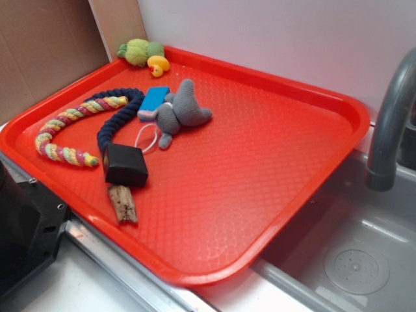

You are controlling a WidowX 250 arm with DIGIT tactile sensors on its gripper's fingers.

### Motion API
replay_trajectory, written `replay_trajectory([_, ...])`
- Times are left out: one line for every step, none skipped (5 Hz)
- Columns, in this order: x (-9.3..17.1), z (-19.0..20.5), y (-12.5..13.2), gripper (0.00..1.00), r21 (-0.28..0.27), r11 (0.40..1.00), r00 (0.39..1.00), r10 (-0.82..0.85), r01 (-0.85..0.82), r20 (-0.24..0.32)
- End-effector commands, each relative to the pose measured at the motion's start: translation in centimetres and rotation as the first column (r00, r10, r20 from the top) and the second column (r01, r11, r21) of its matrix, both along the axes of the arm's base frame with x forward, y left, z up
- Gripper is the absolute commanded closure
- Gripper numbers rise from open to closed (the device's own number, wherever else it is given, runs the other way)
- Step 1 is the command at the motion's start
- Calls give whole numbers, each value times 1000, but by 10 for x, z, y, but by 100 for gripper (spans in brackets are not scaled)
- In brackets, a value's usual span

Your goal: Grab the multicolored rope.

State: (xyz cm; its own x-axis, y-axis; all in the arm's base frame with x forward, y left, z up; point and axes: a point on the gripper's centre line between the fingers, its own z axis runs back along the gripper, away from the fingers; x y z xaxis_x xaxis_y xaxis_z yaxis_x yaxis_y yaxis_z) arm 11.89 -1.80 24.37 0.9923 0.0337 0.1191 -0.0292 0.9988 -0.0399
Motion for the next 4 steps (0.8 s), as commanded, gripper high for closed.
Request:
replay_trajectory([0, 0, 0, 0, 0, 1000, 1000, 0, 0, 0])
replay_trajectory([16, -50, 50, 0, 108, 967, 956, 244, -229, -161])
replay_trajectory([20, -101, 97, 0, 63, 883, 874, 469, -465, -127])
replay_trajectory([8, -143, 115, 0, 52, 737, 736, 676, -674, -35])
